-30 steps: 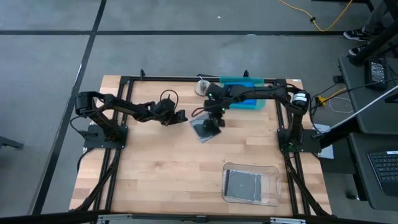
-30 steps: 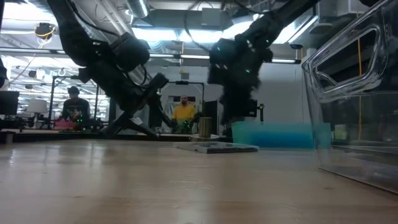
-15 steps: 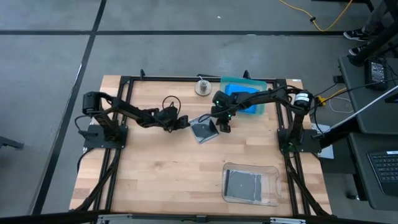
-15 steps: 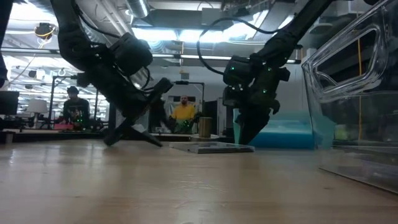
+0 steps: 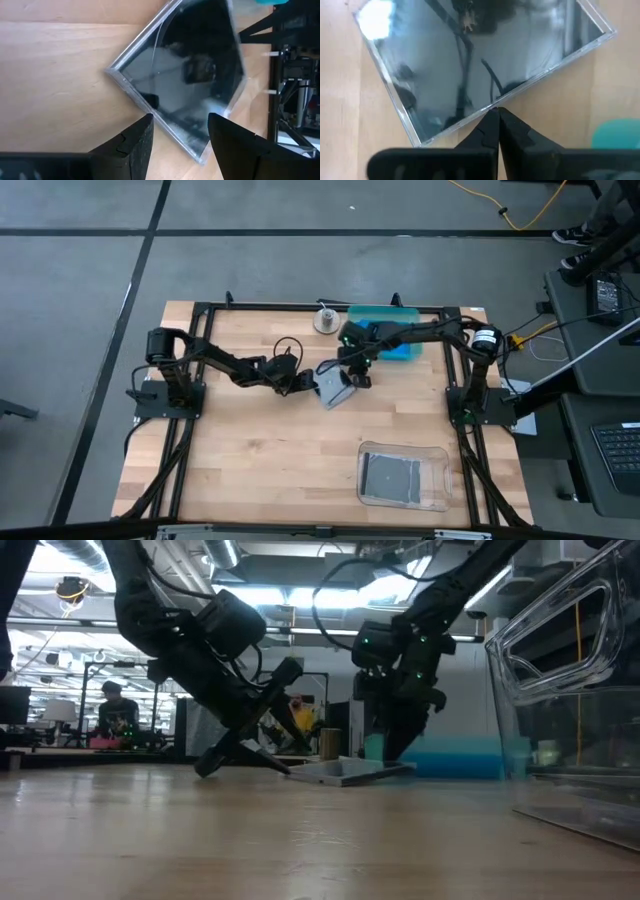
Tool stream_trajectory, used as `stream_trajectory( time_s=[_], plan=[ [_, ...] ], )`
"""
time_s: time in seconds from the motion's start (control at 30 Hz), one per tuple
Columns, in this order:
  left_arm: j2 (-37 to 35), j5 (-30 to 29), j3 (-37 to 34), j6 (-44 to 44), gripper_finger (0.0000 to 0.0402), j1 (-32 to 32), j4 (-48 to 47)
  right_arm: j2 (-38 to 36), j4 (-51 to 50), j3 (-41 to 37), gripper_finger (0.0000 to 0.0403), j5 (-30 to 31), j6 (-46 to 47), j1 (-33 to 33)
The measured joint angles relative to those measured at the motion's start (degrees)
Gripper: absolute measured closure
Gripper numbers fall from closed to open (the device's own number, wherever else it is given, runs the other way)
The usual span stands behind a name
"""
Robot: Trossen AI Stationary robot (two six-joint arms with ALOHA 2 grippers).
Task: Pick & place jewel cases by type
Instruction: Put the black CD case into the transparent bin
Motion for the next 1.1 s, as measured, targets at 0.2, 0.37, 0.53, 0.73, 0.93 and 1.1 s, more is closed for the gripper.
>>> stream_trajectory(
  time_s=[0.2, 0.37, 0.53, 0.73, 0.93, 1.1],
  plan=[
    [0.0, 1.0, 0.0, 0.2, 0.0219, -0.1, -0.7, -0.1, -5.5, 4.2, 0.0393, 0.7, -1.6, 0.0],
    [0.0, 0.7, 0.0, 0.6, 0.0219, -1.1, -0.8, -0.2, -6.5, 2.6, 0.0393, -1.7, -2.3, 0.2],
    [0.0, 0.7, 0.0, 0.5, 0.0219, -1.7, -0.9, -0.2, 0.9, -2.9, 0.0393, -3.2, -0.4, 0.5],
    [0.0, 1.7, 0.0, -0.4, 0.0219, -3.1, -1.1, -0.5, 5.8, -6.6, 0.0393, -3.0, 2.3, 1.8],
    [0.0, 1.9, 0.0, -0.7, 0.0219, -3.4, -2.4, -1.0, 1.9, -3.4, 0.0393, -3.2, 2.8, 2.4],
    [0.0, 2.3, 0.0, -0.9, 0.0219, -3.4, -2.6, -3.1, 0.7, 0.1, 0.0393, -3.1, 2.6, 2.5]
  ],
)
